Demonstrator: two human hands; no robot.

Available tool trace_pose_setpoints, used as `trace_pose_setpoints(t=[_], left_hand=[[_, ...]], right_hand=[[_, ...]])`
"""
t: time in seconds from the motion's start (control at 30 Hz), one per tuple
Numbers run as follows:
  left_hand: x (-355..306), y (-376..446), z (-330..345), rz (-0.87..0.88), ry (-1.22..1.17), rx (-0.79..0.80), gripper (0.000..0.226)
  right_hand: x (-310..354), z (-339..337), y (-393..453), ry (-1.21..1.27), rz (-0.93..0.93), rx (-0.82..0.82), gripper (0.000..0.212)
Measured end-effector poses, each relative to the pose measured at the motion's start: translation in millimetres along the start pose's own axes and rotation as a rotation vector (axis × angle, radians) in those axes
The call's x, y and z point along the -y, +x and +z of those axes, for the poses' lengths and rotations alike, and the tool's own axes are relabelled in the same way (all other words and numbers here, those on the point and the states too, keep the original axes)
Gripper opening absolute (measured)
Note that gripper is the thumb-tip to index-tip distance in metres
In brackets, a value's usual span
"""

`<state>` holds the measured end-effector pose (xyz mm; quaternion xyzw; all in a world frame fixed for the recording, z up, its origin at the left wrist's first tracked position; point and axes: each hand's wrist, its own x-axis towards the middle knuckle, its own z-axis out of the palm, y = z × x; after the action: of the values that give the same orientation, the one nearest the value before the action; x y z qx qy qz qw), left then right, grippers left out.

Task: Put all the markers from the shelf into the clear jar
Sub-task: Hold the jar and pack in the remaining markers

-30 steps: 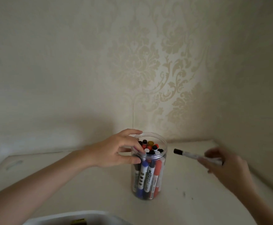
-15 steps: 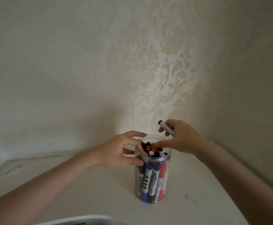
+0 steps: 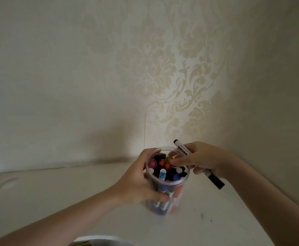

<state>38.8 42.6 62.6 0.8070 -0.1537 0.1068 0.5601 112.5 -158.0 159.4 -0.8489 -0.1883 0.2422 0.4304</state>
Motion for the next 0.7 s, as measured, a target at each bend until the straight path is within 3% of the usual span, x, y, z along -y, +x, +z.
trace_pose_setpoints(t=[0.2,0.33,0.6,0.7], left_hand=[[-2,-4,-1,0.141,0.159,0.039,0.105],[-3,-5,-1,0.174,0.208,0.051,0.106],[-3,-7,2,0.2,0.234,0.039,0.105],[-3,-7,2,0.202,0.23,0.052,0.105]], right_hand=[[-24,23,-30,-0.316,-0.276,-0.308,0.025],[-27,28,-34,-0.246,-0.291,-0.329,0.026],[-29,33,-37,-0.334,-0.29,-0.368,0.033],[-26,23,-48,-0.177,-0.333,-0.421,0.032]])
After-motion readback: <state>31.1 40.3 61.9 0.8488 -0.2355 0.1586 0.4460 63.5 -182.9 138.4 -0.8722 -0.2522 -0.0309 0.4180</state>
